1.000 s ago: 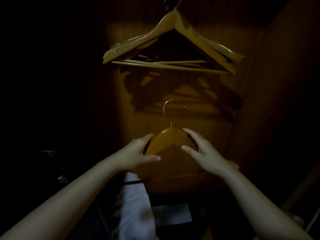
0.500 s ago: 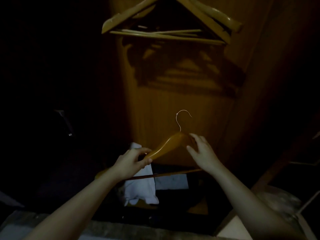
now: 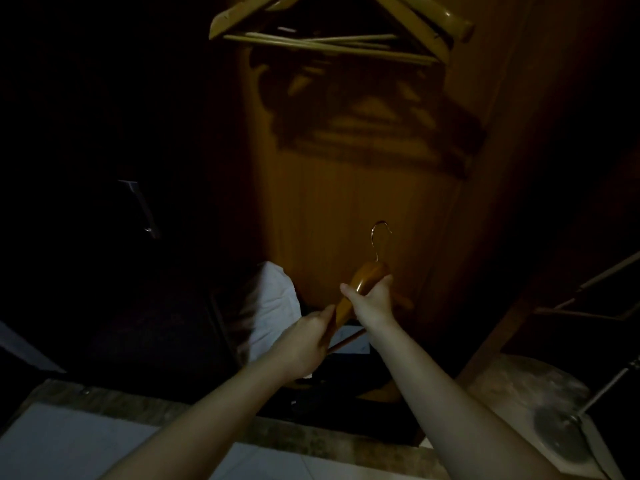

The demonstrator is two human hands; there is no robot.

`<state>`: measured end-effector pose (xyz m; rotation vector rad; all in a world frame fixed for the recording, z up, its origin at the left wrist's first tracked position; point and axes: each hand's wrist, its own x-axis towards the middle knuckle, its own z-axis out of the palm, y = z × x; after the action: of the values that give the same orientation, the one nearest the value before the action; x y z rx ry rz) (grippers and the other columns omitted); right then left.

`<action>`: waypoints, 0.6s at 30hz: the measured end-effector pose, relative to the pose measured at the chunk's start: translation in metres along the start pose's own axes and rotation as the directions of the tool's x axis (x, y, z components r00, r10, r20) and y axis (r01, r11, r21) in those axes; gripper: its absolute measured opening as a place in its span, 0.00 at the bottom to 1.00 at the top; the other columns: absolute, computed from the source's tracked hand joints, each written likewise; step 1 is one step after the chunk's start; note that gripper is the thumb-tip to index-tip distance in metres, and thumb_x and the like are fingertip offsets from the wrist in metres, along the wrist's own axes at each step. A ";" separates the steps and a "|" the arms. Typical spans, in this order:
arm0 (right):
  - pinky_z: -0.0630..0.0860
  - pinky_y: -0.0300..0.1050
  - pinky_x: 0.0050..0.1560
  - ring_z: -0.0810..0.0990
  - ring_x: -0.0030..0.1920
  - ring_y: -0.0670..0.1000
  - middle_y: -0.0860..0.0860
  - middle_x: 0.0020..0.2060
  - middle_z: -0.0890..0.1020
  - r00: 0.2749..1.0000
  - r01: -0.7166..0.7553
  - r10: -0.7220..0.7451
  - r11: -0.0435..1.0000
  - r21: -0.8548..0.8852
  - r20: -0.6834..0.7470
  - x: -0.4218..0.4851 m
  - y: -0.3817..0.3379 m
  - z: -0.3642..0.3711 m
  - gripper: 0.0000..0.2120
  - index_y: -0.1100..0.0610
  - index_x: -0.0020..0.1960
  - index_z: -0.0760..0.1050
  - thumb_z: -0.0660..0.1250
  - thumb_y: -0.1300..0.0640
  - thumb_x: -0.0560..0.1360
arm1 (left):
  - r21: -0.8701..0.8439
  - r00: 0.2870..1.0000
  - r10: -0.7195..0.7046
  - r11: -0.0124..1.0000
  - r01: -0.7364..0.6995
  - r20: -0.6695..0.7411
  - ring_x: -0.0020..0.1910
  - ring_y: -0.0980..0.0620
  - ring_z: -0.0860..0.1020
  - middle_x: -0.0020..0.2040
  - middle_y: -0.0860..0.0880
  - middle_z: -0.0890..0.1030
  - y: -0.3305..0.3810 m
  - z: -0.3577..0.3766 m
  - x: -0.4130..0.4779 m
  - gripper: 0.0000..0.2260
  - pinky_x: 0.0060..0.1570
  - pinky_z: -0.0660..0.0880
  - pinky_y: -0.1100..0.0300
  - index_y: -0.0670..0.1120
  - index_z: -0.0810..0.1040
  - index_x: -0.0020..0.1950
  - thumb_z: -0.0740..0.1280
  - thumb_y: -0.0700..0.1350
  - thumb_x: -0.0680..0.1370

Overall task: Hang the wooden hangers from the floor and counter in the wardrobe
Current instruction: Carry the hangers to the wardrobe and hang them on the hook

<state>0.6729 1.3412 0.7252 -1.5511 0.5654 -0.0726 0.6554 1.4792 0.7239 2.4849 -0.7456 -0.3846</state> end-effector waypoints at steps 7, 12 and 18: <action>0.79 0.53 0.55 0.82 0.47 0.54 0.53 0.48 0.78 0.979 0.046 -0.056 0.997 0.056 0.197 -0.001 -0.017 -0.021 0.39 0.53 0.76 0.49 0.68 0.64 0.74 | -0.019 1.000 -0.009 1.000 0.010 0.005 0.58 0.52 0.72 0.63 0.43 0.74 0.001 -0.054 0.005 0.18 0.59 0.67 0.63 0.40 0.67 0.68 0.56 0.46 0.82; 0.79 0.45 0.51 0.80 0.48 0.52 0.56 0.55 0.76 0.937 0.104 -0.142 0.986 0.133 0.318 0.000 -0.050 -0.044 0.35 0.54 0.76 0.51 0.65 0.64 0.75 | 0.067 0.997 -0.056 0.996 0.059 -0.053 0.73 0.47 0.61 0.75 0.44 0.60 -0.009 -0.077 0.029 0.28 0.72 0.62 0.51 0.47 0.55 0.76 0.61 0.50 0.79; 0.75 0.35 0.31 0.78 0.36 0.46 0.53 0.48 0.78 0.921 0.191 -0.190 0.981 0.030 0.340 -0.005 -0.109 -0.070 0.21 0.56 0.67 0.68 0.66 0.56 0.75 | 0.080 0.983 0.075 0.995 -0.063 -0.169 0.76 0.48 0.54 0.78 0.50 0.51 0.015 -0.099 0.056 0.36 0.74 0.57 0.45 0.54 0.46 0.76 0.66 0.51 0.76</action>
<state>0.6749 1.2734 0.8361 -1.5744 0.1378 0.0500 0.7337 1.4756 0.8077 2.5142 -0.7849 -0.1174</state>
